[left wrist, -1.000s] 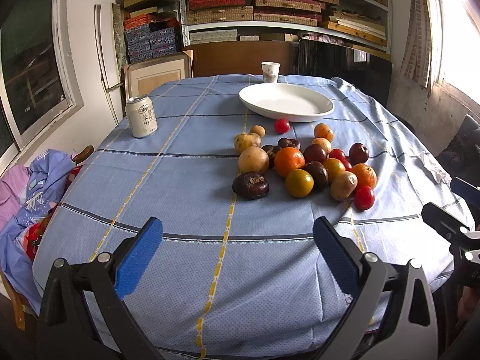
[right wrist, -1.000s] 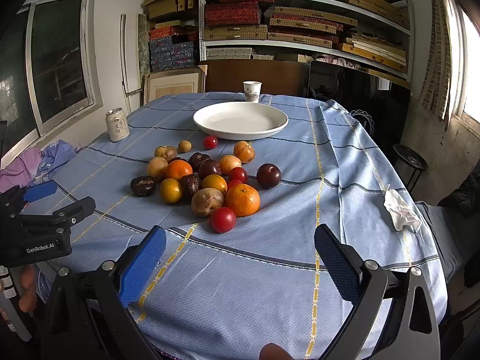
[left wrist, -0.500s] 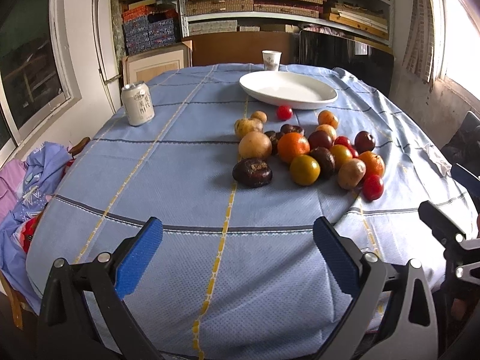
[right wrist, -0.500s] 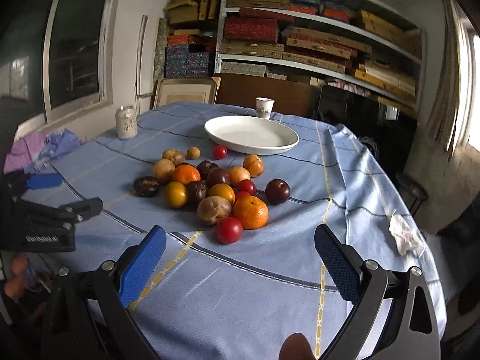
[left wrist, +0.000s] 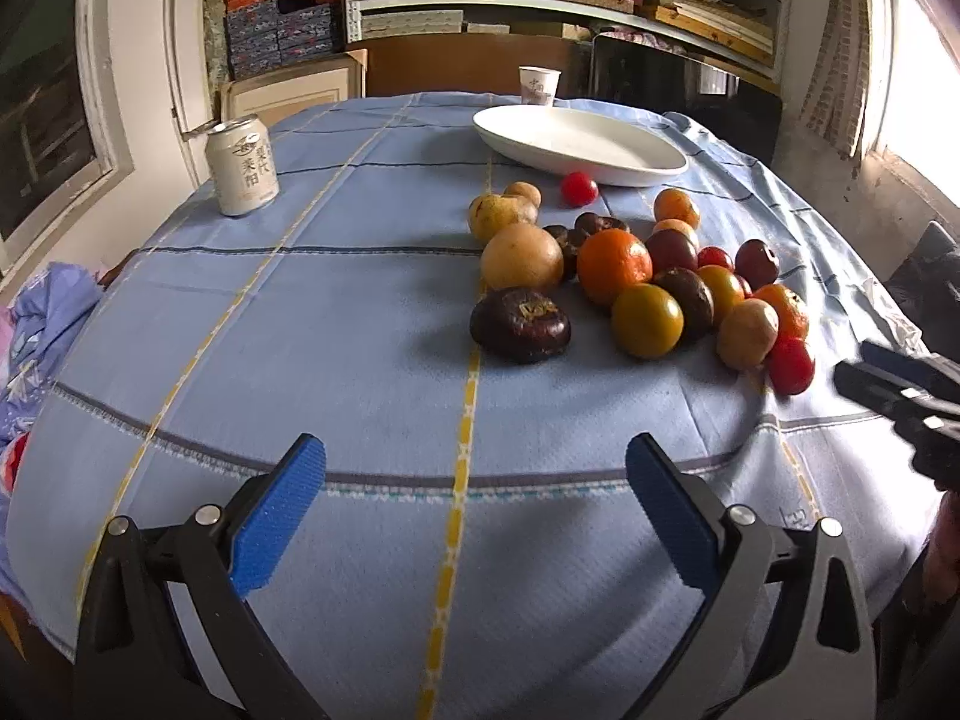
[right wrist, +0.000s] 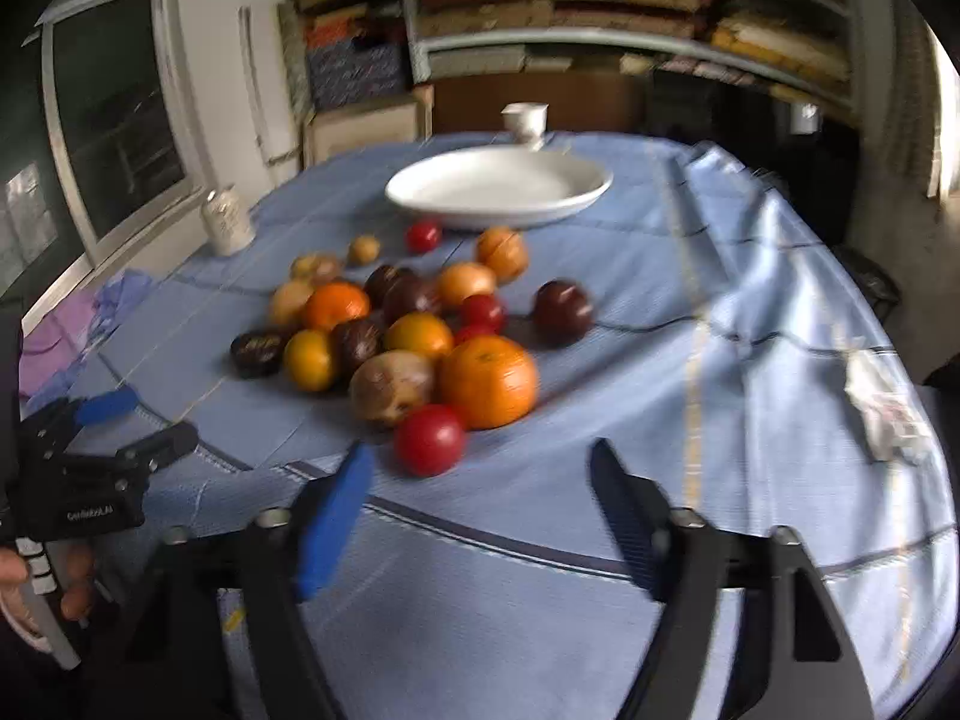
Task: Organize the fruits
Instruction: 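Grasp the dark brown fruit with the left tool while the right tool grasps a red tomato, then carry both fruits over the white plate and open both tools to release them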
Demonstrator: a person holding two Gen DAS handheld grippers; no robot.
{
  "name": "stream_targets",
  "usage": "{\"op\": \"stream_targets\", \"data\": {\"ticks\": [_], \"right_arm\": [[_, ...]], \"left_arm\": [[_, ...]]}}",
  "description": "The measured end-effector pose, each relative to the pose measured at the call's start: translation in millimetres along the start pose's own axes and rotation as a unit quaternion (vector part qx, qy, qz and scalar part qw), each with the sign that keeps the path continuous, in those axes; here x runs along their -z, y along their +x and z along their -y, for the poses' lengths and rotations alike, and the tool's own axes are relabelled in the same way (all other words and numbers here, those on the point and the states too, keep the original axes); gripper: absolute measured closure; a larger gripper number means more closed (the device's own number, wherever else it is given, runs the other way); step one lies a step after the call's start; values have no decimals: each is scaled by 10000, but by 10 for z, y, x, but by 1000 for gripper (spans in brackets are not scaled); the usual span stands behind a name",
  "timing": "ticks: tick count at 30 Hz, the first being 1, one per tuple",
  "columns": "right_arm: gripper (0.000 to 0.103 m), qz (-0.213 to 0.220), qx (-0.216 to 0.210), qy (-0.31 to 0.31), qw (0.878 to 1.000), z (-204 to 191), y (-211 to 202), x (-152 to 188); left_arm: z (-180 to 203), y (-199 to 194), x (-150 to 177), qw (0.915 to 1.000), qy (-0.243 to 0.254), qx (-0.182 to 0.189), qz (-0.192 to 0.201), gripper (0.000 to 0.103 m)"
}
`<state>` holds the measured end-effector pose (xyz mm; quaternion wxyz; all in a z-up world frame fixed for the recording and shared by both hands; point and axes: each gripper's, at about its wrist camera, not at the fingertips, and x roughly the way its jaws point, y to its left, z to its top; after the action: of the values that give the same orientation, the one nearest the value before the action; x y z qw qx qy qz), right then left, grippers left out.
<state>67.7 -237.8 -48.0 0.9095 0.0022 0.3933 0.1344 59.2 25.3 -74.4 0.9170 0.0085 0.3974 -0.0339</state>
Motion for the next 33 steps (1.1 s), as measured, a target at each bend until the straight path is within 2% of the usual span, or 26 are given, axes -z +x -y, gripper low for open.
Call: {"op": "stream_targets", "data": {"ticks": [1, 6, 11, 14, 15, 16, 18, 26, 27, 28, 31, 33], "right_arm": [[48, -72, -73, -37, 9999, -32, 48, 0], [48, -151, -118, -34, 9998, -116, 203, -39], [60, -317, -202, 69, 9993, -93, 312, -62], [71, -373, -294, 141, 9988, -69, 348, -61], [71, -353, -311, 158, 9988, -63, 342, -61], [71, -324, -321, 162, 9988, -58, 327, -58], [72, -252, -402, 194, 9987, -36, 285, -51], [72, -197, -452, 412, 9979, 98, 179, -22], [72, -191, -475, 435, 9977, 110, 174, -21], [71, -182, -489, 448, 9976, 122, 170, -18], [71, -148, -512, 454, 9975, 149, 151, -31], [71, -132, -552, 476, 9973, 171, 136, -40]], "left_arm": [[-17, 8, -21, 10000, -2, 47, 6, 5], [-135, 26, -152, 9997, -58, 206, 71, 5], [-232, 54, -276, 9991, -163, 394, 39, 5], [-255, 127, -366, 9989, -133, 446, -28, 5], [-251, 157, -401, 9990, -89, 429, -48, 8], [-247, 177, -420, 9990, -48, 438, -62, 17], [-203, 251, -483, 9983, 83, 544, -177, 29], [49, 484, -558, 9923, 607, 991, -432, 31], [68, 517, -571, 9920, 618, 995, -477, 34], [86, 552, -583, 9914, 621, 1022, -526, 44], [91, 672, -601, 9907, 564, 1020, -697, 53], [72, 711, -594, 9904, 518, 1038, -748, 54]]}}
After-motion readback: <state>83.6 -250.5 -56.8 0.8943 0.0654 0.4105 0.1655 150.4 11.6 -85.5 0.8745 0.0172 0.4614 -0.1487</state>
